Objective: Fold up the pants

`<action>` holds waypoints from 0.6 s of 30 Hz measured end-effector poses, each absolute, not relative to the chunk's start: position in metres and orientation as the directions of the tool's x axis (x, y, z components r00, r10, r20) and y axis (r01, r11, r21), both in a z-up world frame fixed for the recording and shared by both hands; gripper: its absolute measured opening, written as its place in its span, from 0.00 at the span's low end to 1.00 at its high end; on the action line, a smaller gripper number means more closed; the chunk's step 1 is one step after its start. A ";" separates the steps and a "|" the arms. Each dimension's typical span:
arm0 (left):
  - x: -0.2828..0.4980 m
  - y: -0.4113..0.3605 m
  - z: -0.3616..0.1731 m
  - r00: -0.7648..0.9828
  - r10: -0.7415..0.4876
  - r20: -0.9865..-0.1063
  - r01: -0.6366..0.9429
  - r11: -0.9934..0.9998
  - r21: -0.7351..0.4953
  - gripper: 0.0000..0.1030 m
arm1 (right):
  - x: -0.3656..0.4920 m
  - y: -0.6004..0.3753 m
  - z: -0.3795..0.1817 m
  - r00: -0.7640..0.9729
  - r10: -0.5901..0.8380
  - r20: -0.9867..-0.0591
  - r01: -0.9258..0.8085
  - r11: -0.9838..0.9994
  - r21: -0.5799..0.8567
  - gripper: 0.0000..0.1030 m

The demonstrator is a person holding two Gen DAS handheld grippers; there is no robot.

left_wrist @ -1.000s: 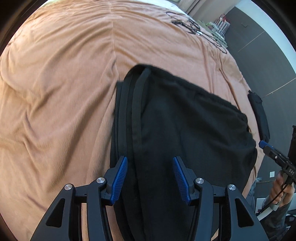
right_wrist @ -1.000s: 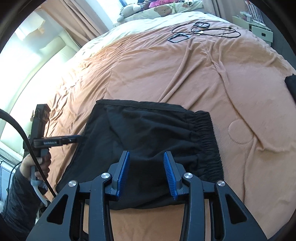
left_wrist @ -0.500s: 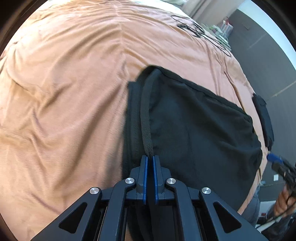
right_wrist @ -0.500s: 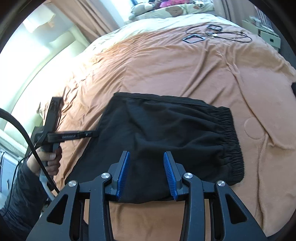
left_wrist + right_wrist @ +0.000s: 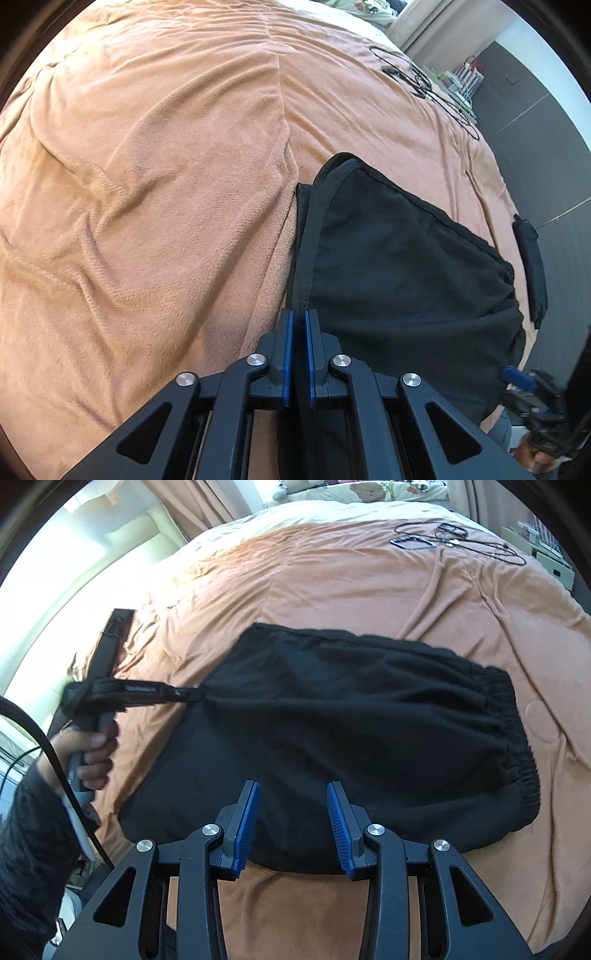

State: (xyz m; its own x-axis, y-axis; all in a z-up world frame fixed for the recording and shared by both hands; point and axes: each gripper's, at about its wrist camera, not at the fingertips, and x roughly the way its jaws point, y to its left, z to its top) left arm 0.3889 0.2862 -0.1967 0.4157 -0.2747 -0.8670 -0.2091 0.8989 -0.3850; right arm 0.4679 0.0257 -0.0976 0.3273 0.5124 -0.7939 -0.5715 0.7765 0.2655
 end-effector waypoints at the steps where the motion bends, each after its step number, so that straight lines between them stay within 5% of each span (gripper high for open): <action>1: 0.389 0.287 -0.195 0.415 -0.278 -0.866 -0.214 0.896 -0.390 0.10 | 0.469 0.027 -0.106 0.319 0.497 -0.807 -0.562 0.785 0.261 0.35; 3: 0.383 0.289 -0.191 0.419 -0.288 -0.861 -0.213 0.891 -0.402 0.18 | 0.469 0.029 -0.117 0.307 0.482 -0.820 -0.549 0.794 0.261 0.35; 7: 0.367 0.290 -0.182 0.437 -0.272 -0.857 -0.210 0.896 -0.392 0.52 | 0.469 0.032 -0.127 0.317 0.474 -0.821 -0.536 0.804 0.257 0.35; 18: 0.304 0.290 -0.178 0.461 -0.332 -0.823 -0.260 0.836 -0.483 0.55 | 0.451 0.031 -0.114 0.352 0.506 -0.788 -0.558 0.789 0.258 0.35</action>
State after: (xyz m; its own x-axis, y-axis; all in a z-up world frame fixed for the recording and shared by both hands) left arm 0.3042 0.2901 -0.1784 0.4614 -0.3317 -0.8229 -0.2595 0.8365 -0.4827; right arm 0.4515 0.0308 -0.1135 0.3515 0.5062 -0.7875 -0.5582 0.7887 0.2578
